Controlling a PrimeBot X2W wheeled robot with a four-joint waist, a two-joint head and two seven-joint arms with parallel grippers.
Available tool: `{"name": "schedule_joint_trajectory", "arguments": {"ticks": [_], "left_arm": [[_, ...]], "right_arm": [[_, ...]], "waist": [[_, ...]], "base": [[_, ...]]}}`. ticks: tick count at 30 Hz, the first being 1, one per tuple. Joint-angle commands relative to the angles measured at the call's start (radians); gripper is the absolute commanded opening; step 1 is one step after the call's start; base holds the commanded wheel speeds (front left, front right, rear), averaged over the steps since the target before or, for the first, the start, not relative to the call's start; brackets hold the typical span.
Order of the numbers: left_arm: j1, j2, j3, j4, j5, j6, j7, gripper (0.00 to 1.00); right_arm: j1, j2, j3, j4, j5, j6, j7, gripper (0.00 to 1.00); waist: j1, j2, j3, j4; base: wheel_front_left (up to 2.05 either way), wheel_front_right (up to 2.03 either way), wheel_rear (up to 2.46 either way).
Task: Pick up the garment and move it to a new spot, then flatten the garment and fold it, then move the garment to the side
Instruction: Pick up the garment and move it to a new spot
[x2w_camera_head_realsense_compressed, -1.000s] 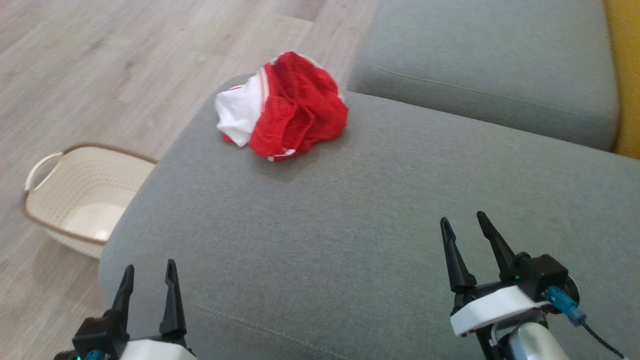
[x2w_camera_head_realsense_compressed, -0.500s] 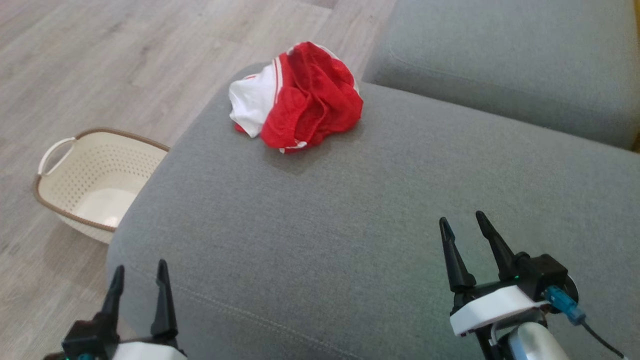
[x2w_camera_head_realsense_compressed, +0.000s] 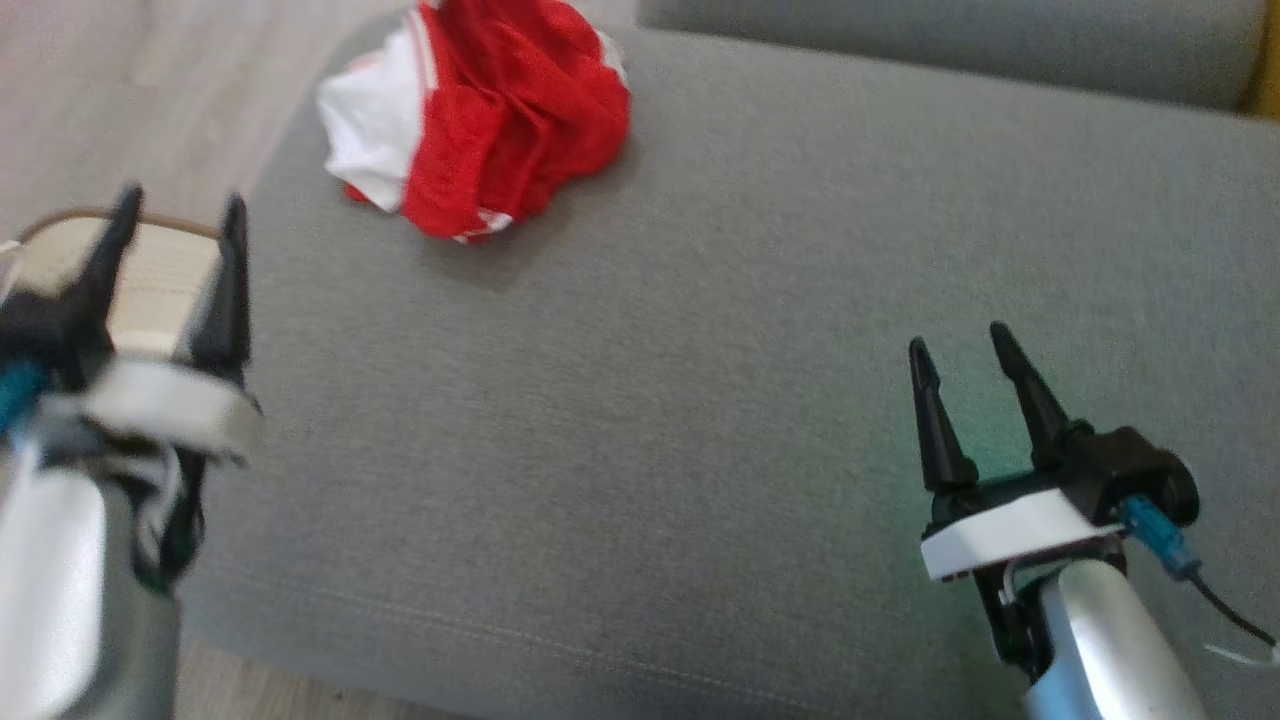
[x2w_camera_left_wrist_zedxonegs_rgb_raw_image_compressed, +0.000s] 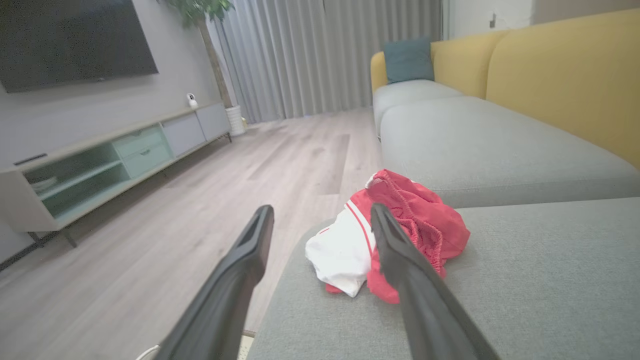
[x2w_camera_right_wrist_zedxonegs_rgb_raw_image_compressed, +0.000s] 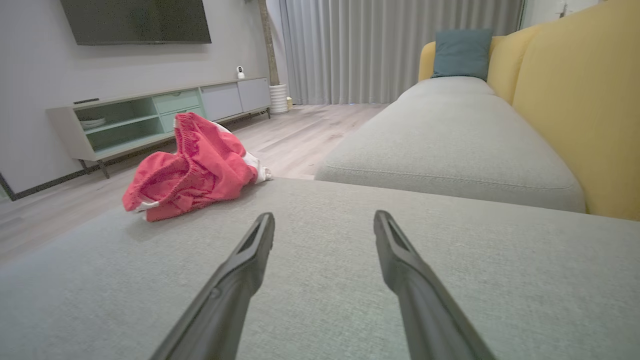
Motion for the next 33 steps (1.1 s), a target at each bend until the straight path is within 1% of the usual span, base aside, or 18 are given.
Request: {"name": "schedule_joint_trajectory", "arguments": {"ticks": [1, 6, 9, 14, 16, 19, 23, 27, 30, 32, 33], "left_arm": [[-0.072, 0.040, 0.031, -0.014, -0.015, -0.007, 0.014, 1.00], [-0.252, 0.092, 0.004, 0.128, -0.047, -0.038, 0.084, 1.00], [-0.333, 0.109, -0.022, 0.223, -0.082, -0.050, 0.116, 1.00], [-0.435, 0.133, -0.072, 0.366, -0.133, -0.057, 0.148, 1.00], [-0.462, 0.141, -0.094, 0.415, -0.168, -0.059, 0.163, 1.00], [-0.494, 0.168, -0.141, 0.467, -0.236, -0.059, 0.188, 1.00], [-0.522, 0.204, -0.180, 0.517, -0.310, -0.059, 0.205, 1.00], [-0.536, 0.226, -0.195, 0.581, -0.335, -0.059, 0.218, 1.00], [-0.544, 0.232, -0.198, 0.616, -0.335, -0.059, 0.221, 1.00], [-0.552, 0.235, -0.199, 0.645, -0.330, -0.050, 0.217, 1.00], [-0.556, 0.235, -0.200, 0.656, -0.328, -0.047, 0.215, 0.95]], "right_arm": [[-0.039, -0.005, 0.018, -0.037, -0.010, 0.008, -0.010, 1.00], [-0.080, -0.005, 0.014, -0.055, -0.027, 0.008, -0.010, 1.00], [-0.098, -0.005, 0.012, -0.066, -0.036, 0.008, -0.010, 1.00], [-0.119, -0.005, 0.005, -0.083, -0.052, 0.008, -0.010, 1.00], [-0.126, -0.005, 0.007, -0.089, -0.055, 0.008, -0.010, 1.00], [-0.135, -0.005, 0.011, -0.099, -0.058, 0.008, -0.010, 1.00], [-0.138, -0.005, 0.011, -0.108, -0.057, 0.008, -0.010, 1.00], [-0.139, -0.005, 0.010, -0.111, -0.053, 0.008, -0.010, 1.00], [-0.141, -0.005, 0.010, -0.113, -0.052, 0.008, -0.010, 1.00], [-0.144, -0.005, 0.010, -0.112, -0.050, 0.008, -0.010, 1.00], [-0.144, -0.005, 0.009, -0.112, -0.049, 0.008, -0.010, 1.00]], "waist": [[0.0000, 0.0000, 0.073, -0.065], [0.0000, 0.0000, 0.155, -0.130], [0.0000, 0.0000, 0.196, -0.163], [0.0000, 0.0000, 0.252, -0.203], [0.0000, 0.0000, 0.269, -0.216], [0.0000, 0.0000, 0.292, -0.234], [0.0000, 0.0000, 0.315, -0.250], [0.0000, 0.0000, 0.331, -0.262], [0.0000, 0.0000, 0.337, -0.266], [0.0000, 0.0000, 0.340, -0.270], [0.0000, 0.0000, 0.339, -0.271]], "base": [[0.00, 0.00, 0.00], [0.00, 0.00, 0.00], [0.00, 0.00, 0.00], [0.00, 0.00, 0.00], [0.00, 0.00, 0.00], [0.00, 0.00, 0.00], [0.00, 0.00, 0.00], [0.00, 0.00, 0.00], [0.00, 0.00, 0.00], [0.00, 0.00, 0.00], [0.00, 0.00, 0.00]]}}
